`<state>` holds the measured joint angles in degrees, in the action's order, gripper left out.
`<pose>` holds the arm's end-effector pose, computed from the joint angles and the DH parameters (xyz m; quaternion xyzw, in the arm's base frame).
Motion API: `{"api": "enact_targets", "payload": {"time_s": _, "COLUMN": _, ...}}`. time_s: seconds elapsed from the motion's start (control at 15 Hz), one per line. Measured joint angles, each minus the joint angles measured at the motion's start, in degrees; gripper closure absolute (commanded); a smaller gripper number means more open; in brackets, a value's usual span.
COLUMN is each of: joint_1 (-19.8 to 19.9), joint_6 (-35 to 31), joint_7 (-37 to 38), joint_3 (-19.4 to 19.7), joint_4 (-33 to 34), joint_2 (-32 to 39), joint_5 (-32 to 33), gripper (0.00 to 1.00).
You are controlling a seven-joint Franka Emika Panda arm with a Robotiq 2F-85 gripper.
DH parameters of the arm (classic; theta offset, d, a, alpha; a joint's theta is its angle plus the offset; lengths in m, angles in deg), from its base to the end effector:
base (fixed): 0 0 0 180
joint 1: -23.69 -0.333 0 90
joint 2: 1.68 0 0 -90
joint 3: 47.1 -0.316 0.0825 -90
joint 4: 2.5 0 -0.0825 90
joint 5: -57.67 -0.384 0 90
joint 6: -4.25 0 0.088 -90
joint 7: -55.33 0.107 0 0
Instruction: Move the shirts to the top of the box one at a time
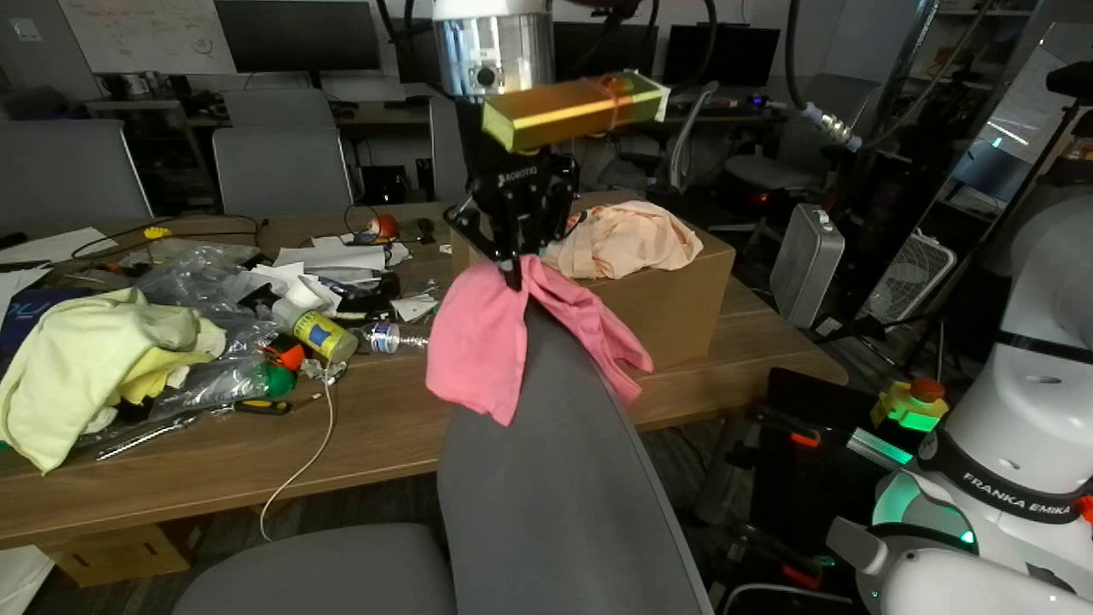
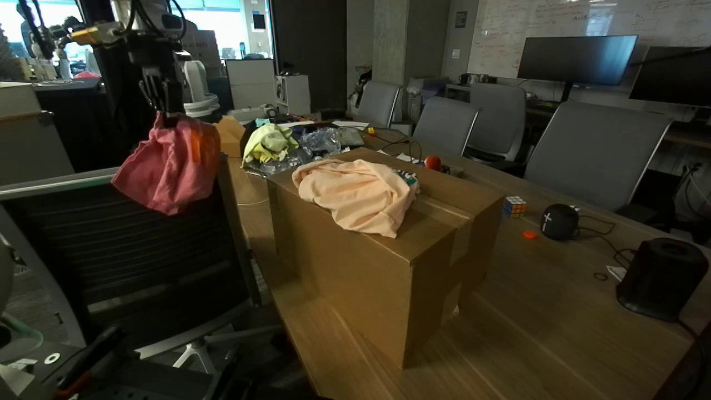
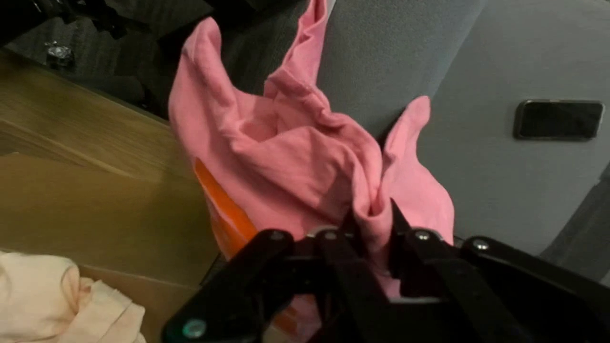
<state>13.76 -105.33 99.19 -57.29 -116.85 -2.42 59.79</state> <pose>0.5113 0.1848 0.4589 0.9792 -0.1989 -0.0202 0.0342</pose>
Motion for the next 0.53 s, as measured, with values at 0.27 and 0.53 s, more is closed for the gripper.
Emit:
{"api": "enact_targets", "payload": {"time_s": 0.27, "joint_1": 0.81, "joint_6": 1.37, "joint_7": 2.36, "joint_3": 0.56, "joint_4": 3.13, "joint_2": -2.45, "joint_5": 0.57, "gripper": 0.97}}
{"api": "enact_targets", "payload": {"time_s": 0.53, "joint_1": 1.99, "joint_6": 2.50, "joint_7": 4.88, "joint_3": 0.93, "joint_4": 5.58, "joint_2": -3.13, "joint_5": 1.18, "gripper": 0.97}}
